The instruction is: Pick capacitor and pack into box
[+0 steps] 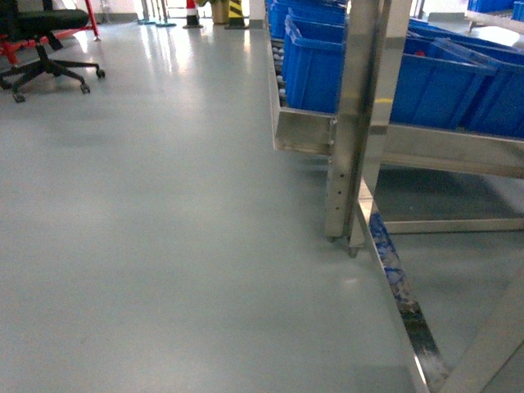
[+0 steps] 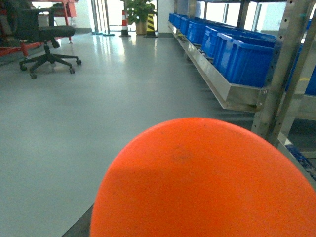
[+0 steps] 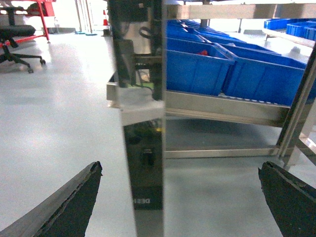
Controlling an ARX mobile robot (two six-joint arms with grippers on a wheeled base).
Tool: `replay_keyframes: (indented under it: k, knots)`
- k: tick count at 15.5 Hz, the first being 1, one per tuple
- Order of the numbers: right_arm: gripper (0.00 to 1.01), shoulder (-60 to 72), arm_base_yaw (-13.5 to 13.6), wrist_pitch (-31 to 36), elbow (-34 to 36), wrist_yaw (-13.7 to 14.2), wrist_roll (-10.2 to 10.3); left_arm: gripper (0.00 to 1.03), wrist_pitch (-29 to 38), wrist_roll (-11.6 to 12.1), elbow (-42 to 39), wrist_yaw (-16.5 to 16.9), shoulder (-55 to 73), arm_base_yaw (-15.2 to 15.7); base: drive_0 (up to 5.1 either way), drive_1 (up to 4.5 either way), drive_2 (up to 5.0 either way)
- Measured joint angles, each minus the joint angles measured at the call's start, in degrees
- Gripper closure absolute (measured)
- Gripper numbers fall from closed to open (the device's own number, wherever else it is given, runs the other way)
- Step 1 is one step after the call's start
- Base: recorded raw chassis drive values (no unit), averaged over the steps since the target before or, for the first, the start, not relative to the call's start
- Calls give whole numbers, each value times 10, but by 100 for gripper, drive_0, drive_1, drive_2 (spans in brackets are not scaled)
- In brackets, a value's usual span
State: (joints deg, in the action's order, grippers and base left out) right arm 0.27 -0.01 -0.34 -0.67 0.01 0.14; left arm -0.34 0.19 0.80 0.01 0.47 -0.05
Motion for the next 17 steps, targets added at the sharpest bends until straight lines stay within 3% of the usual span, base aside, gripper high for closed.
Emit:
replay_keyframes:
  k: [17]
  knots:
    - [3,0,0,1,0,0,0,60,0,0,0,0,0,0,-501,240,240]
